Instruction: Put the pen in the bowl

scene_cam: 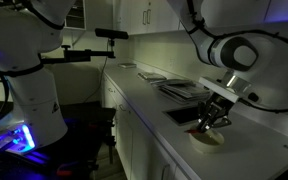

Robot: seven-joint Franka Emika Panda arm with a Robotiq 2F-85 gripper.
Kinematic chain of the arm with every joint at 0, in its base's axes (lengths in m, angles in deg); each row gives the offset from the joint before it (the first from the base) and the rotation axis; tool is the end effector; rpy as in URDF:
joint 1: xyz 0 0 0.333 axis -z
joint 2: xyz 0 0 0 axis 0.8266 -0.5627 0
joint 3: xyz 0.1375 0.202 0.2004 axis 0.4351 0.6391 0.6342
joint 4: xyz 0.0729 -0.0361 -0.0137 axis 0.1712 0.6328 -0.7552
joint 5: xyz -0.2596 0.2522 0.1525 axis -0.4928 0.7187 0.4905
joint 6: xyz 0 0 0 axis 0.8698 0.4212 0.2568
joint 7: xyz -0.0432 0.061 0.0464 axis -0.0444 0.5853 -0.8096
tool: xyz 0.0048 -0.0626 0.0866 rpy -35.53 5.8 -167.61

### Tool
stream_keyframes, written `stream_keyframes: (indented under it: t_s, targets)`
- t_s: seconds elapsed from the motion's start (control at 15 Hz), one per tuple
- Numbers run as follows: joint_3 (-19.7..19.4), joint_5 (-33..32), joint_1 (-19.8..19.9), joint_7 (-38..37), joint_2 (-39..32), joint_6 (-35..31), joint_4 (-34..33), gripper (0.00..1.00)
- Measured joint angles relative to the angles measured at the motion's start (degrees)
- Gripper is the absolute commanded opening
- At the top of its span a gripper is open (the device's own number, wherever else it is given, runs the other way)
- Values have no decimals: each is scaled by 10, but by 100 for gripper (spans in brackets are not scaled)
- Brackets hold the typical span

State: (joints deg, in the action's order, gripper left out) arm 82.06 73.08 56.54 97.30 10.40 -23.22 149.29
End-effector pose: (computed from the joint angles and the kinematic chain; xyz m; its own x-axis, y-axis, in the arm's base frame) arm 0.6426 0.0317 0.1860 0.8068 0.4738 -0.3529 0.4512 -0.8798 -0.1497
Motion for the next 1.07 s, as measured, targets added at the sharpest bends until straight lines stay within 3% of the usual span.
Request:
stream_keyframes:
  t_s: [0.33,0.4,0.47,0.6,1.07]
  targets:
    - [-1,-49,-18,-14,-27,-2,-27,4]
    - [-1,-53,-20,-14,-29,-3,-30,19]
    - [-1,-56,-21,-14,-30,-6,-33,41]
    - [-1,-58,-22,-16,-29,-19,-37,45]
    - [-10,-57,-14,-26,-16,-54,-37,96]
